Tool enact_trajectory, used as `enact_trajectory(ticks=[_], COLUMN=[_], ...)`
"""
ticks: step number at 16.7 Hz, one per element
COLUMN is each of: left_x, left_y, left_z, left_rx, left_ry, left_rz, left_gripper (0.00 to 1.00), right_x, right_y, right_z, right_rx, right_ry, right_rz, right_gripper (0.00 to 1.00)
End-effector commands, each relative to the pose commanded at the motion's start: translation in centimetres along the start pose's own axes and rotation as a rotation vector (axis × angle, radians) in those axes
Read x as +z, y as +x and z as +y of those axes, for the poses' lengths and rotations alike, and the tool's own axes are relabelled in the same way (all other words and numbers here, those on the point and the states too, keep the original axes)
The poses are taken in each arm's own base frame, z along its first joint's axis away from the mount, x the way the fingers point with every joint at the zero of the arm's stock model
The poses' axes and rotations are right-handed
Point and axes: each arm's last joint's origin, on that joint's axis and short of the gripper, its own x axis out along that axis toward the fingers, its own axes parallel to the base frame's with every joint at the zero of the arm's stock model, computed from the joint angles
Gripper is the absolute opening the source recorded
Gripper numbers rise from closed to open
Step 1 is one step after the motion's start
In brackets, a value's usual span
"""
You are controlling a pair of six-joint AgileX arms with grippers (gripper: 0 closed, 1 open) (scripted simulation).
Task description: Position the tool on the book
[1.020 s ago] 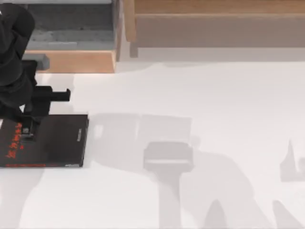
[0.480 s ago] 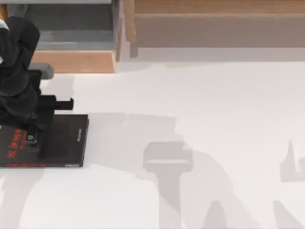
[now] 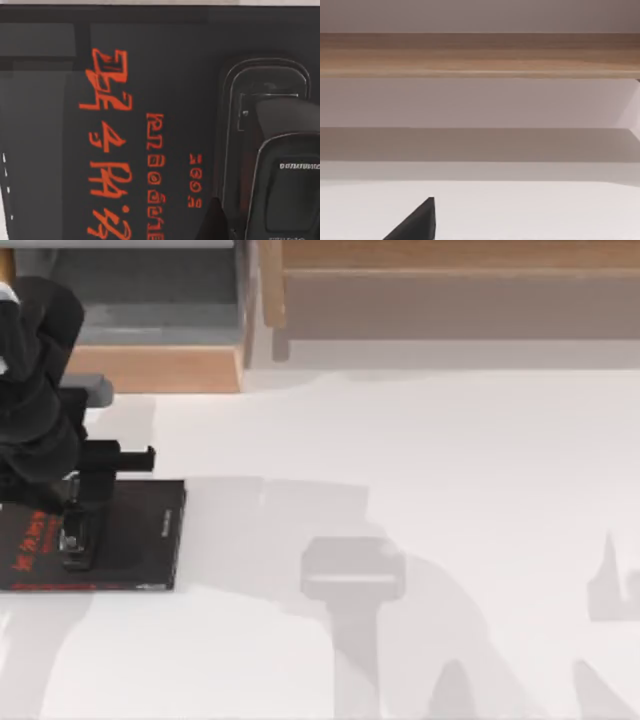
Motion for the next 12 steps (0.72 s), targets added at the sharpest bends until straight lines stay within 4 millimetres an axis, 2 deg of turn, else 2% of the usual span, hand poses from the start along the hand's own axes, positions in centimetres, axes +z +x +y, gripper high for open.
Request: enact_trajectory(ticks=[6,12], left_x=[0.0,0.0], left_y=[0.0,0.0], left_z=[0.0,0.0], left_rx=[0.0,0.0], left_ry=[0.0,0.0], left_rz=[0.0,0.0], left_gripper=[0.98,1.0], right_x=[0.0,0.0], right_y=[0.0,0.0], right_z=[0.0,0.0], right_rx=[0.0,0.0], right_ry=[0.0,0.0], right_rz=[0.0,0.0], right_gripper=[1.0,1.0])
